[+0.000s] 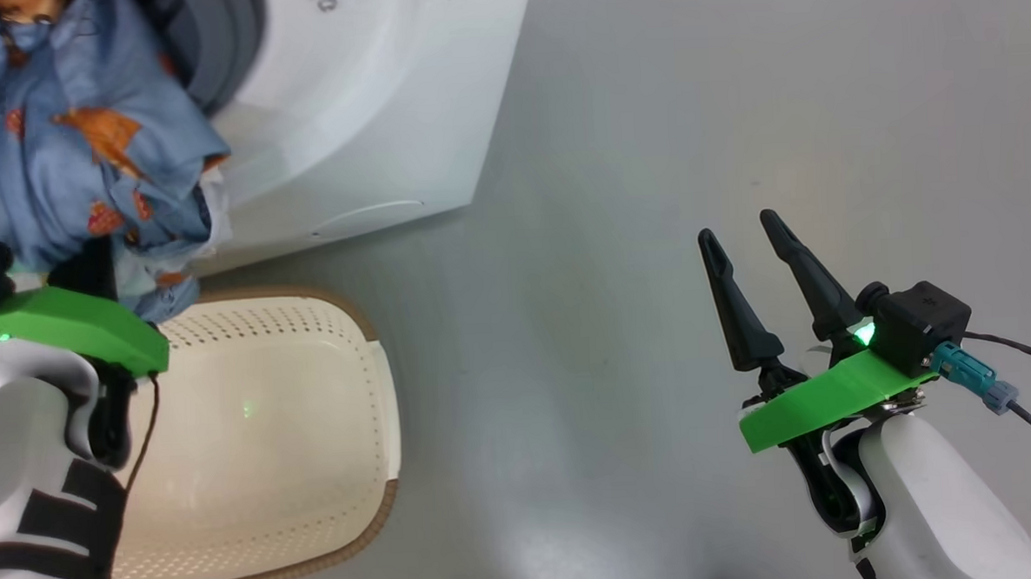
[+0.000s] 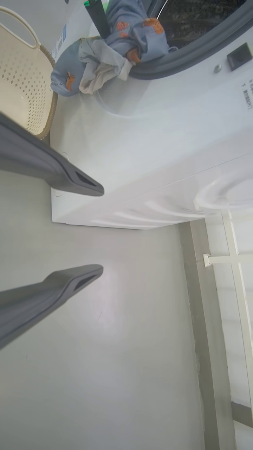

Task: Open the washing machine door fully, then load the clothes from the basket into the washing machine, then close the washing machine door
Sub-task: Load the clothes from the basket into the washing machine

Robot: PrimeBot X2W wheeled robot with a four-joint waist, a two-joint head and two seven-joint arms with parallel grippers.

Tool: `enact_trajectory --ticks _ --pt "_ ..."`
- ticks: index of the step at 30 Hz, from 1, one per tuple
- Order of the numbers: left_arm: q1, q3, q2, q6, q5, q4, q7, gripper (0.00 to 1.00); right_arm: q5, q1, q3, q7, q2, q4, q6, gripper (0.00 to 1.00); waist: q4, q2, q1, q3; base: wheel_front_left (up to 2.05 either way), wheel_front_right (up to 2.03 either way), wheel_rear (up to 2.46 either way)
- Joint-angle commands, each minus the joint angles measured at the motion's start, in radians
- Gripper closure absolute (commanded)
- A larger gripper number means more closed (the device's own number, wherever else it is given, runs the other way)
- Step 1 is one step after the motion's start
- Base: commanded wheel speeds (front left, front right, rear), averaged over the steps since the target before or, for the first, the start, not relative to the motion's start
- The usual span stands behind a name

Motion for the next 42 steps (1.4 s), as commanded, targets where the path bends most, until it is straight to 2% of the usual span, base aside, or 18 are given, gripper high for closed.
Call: enact_trajectory --ticks 1,7,11,15,25,29,33,40,41,42 --pt "0.017 0.048 0.057 0.001 0.023 -0.051 -0.011 1.0 0.014 -0.002 0.015 -0.008 -0.003 -0.014 0.005 0.0 0.021 0.0 0.0 -0.023 0.0 0.0 0.0" --pt "0.023 0.13 0.054 0.001 0.082 -0.187 -0.011 1.0 0.025 0.0 0.022 -0.008 -0.003 -0.001 0.005 0.0 0.047 0.0 0.0 -0.043 0.0 0.0 0.0" --pt "-0.021 0.145 0.054 0.001 0.097 -0.208 -0.011 1.0 0.029 -0.001 0.032 -0.008 0.002 0.002 0.005 0.0 0.046 0.0 0.0 -0.044 0.0 0.0 0.0" --pt "-0.121 0.132 0.063 0.001 0.095 -0.177 -0.001 1.0 0.034 -0.003 0.032 -0.008 0.005 -0.006 0.005 0.0 0.028 0.0 0.0 -0.017 0.0 0.0 0.0" --pt "-0.414 0.114 0.101 0.01 0.095 0.003 0.13 1.0 0.022 -0.001 0.018 -0.008 0.027 -0.037 0.005 0.0 -0.054 0.0 0.0 0.105 0.0 0.0 0.0" --pt "-0.493 0.12 0.123 0.015 0.099 0.038 0.111 1.0 0.017 0.001 0.011 -0.008 0.033 -0.05 0.005 0.0 -0.083 0.0 0.0 0.136 0.0 0.0 0.0" --pt "-0.583 0.12 0.154 0.022 0.123 0.049 0.034 1.0 0.014 0.006 0.008 -0.008 0.039 -0.064 0.005 0.0 -0.107 0.0 0.0 0.166 0.0 0.0 0.0" --pt "-0.639 0.122 0.147 0.022 0.147 0.085 -0.007 1.0 0.007 0.012 0.003 -0.008 0.045 -0.069 0.005 0.0 -0.105 0.0 0.0 0.177 0.0 0.0 0.0" --pt "-0.639 0.12 0.142 0.026 0.148 0.104 -0.006 0.97 0.007 0.01 0.003 -0.008 0.046 -0.068 0.005 0.0 -0.103 0.0 0.0 0.175 0.0 0.0 0.0" --pt "-0.639 0.117 0.136 0.028 0.148 0.127 0.002 0.53 0.006 0.008 0.004 -0.008 0.046 -0.066 0.005 0.0 -0.1 0.0 0.0 0.172 0.0 0.0 0.0"
